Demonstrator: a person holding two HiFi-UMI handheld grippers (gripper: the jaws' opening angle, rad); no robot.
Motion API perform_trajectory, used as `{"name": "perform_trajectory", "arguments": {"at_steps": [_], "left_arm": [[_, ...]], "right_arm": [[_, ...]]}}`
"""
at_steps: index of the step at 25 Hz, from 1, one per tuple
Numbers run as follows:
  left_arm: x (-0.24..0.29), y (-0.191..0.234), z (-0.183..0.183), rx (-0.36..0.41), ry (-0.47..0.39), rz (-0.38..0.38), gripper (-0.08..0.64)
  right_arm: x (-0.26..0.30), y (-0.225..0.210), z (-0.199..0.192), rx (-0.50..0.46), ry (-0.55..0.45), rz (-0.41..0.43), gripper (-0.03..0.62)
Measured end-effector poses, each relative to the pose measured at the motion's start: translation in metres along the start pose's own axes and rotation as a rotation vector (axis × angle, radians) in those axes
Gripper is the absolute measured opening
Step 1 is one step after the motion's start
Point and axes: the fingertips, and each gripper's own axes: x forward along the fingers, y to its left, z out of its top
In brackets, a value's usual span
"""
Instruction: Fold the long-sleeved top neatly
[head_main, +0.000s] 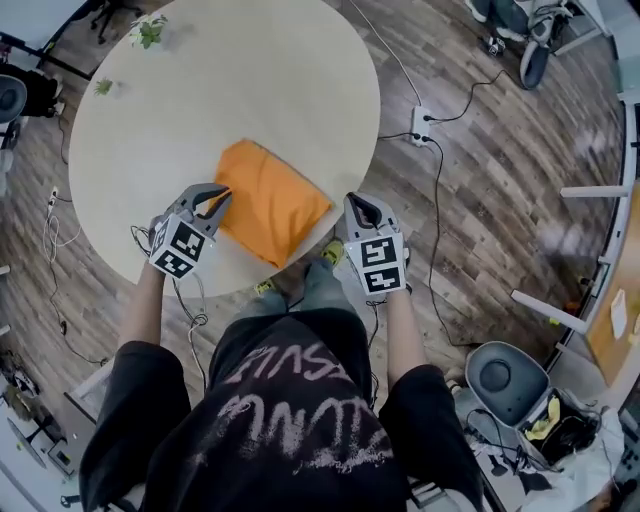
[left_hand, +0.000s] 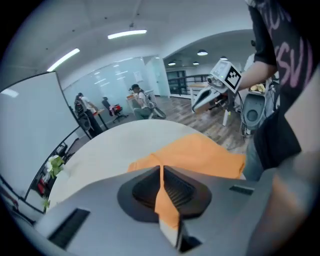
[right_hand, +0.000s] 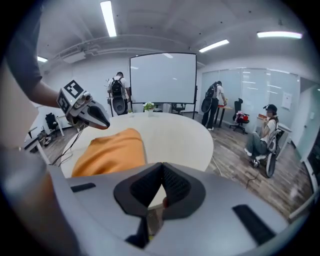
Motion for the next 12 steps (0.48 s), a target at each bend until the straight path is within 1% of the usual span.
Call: {"name": "perform_trajectory", "arguments": {"at_steps": [2,5,7,9,10,12], "left_arm": [[-0.015,0.011,0.012,-0.076,-0.055,0.066,0.026],[-0.036,0.030,0.030,-0.161,-0.129,0.180,0.014],[-0.053,0.043,0.036,-0.232,-0.170,0.256,0.014],[-0.070,0.055,0.040,-0.302,-0.214,0.310,0.012],[-0.077,0.059,0.042,-0.322,-0.237,0.326,0.012],[-0.091,0.064,0.045,-0.333,-0.279,0.353,0.012]], "right_arm": [[-0.012,-0.011,0.018,0.016,-0.046,-0.037,0.005],[-0.033,-0.023,0.049,0.034,-0.129,-0.082,0.005],[-0.051,-0.025,0.071,0.056,-0.185,-0.109,0.005],[-0.069,-0.025,0.088,0.086,-0.232,-0.146,0.005],[-0.077,-0.025,0.096,0.099,-0.253,-0.164,0.005],[-0.092,-0.023,0.106,0.119,-0.284,-0.196,0.005]]}}
